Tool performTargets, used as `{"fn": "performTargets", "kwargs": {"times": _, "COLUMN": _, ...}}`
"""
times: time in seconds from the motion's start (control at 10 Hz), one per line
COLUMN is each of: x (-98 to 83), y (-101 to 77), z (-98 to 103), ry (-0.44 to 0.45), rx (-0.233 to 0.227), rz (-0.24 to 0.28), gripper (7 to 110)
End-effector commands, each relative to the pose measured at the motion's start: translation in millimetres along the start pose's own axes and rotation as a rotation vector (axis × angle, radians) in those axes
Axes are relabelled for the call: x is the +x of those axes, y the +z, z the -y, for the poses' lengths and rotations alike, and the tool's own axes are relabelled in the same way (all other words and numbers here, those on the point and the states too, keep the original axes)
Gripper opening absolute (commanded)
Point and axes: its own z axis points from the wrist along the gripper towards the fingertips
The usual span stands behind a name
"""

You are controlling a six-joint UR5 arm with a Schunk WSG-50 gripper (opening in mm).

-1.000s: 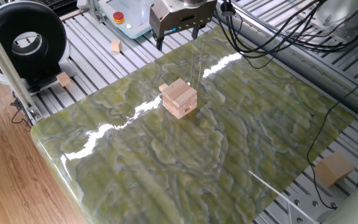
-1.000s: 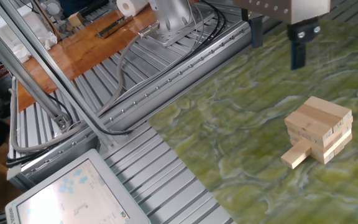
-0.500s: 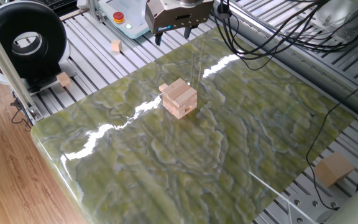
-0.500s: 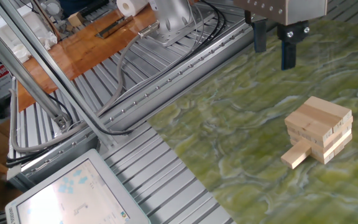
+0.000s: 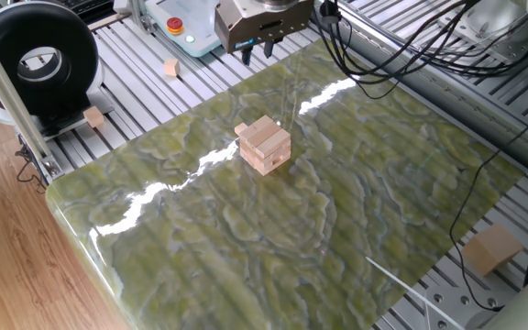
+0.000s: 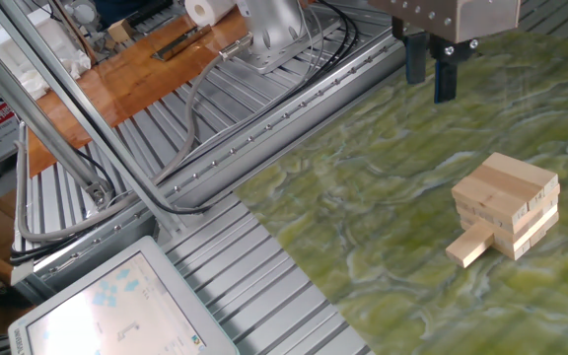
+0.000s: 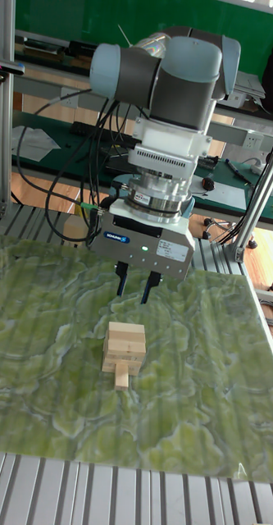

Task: Play Jenga

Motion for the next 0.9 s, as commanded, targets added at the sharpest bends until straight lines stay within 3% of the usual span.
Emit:
{"fn": "performTargets", "kwargs": {"times": 0.0, "x": 10.7, "y": -1.6, "z": -7.6, "ry": -0.058, "rx": -0.019, "rz": -0.039, "gripper": 7}}
{"fn": "performTargets", "kwargs": {"times": 0.2, "x": 67.8, "y": -13.6, "z": -7.2, "ry": -0.129, "rx": -0.035, "rz": -0.270, "gripper": 7}}
{"fn": "performTargets", "kwargs": {"times": 0.3, "x": 70.7, "y": -12.3, "z": -17.1, "ry": -0.134, "rx": -0.071, "rz": -0.281, "gripper": 7}}
{"fn": "performTargets", "kwargs": {"times": 0.4, "x": 69.8, "y": -9.2, "z": -16.7, "ry": -0.154, "rx": -0.071, "rz": -0.277, "gripper": 7}}
{"fn": "performTargets", "kwargs": {"times": 0.5, "x": 67.2, "y": -7.8, "z": -2.4, "ry": -0.176, "rx": -0.016, "rz": -0.270, "gripper": 7}}
{"fn": "performTargets", "kwargs": {"times": 0.8, "x": 55.1, "y": -8.1, "z": 14.8, "ry": -0.194, "rx": 0.036, "rz": -0.235, "gripper": 7}}
